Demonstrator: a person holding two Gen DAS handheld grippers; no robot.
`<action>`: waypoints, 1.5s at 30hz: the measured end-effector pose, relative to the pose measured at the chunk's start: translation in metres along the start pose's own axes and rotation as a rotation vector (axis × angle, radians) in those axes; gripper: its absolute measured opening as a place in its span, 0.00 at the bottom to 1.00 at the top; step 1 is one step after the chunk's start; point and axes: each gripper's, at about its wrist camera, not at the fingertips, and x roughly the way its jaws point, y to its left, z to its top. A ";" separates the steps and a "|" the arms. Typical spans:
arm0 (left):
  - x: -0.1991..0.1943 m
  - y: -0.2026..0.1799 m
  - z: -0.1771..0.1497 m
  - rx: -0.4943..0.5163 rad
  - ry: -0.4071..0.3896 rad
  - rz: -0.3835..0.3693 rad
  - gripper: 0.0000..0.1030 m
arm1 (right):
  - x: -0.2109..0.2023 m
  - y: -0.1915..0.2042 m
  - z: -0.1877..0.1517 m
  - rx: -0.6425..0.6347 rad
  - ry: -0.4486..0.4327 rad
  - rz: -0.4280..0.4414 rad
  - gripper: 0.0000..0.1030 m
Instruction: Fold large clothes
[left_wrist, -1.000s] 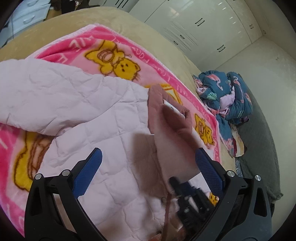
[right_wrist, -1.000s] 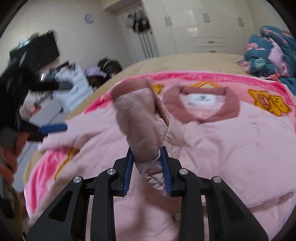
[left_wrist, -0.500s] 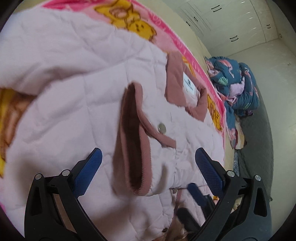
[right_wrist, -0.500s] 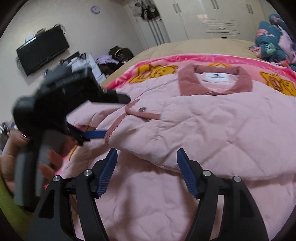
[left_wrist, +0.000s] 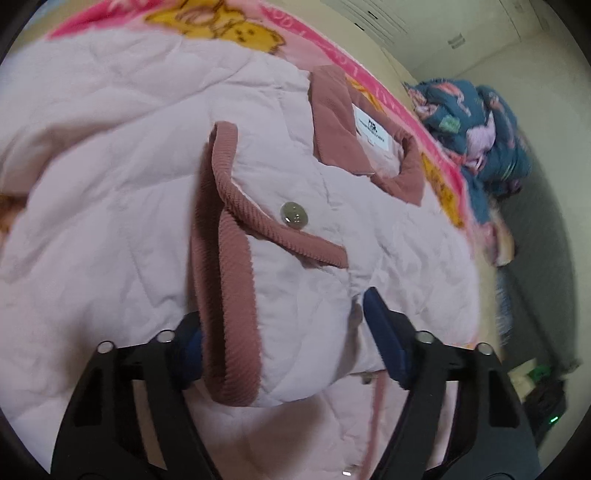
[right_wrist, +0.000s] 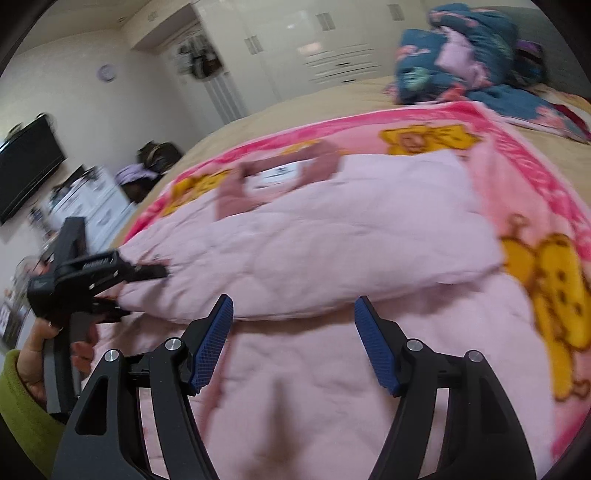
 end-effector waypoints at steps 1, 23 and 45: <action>-0.001 -0.003 0.001 0.025 -0.011 0.009 0.45 | -0.004 -0.008 0.000 0.008 -0.005 -0.024 0.65; -0.046 -0.022 0.044 0.245 -0.204 0.141 0.11 | -0.026 -0.044 0.023 0.061 -0.086 -0.096 0.65; -0.005 0.022 0.026 0.201 -0.119 0.231 0.20 | 0.080 -0.066 0.039 0.009 0.135 -0.270 0.73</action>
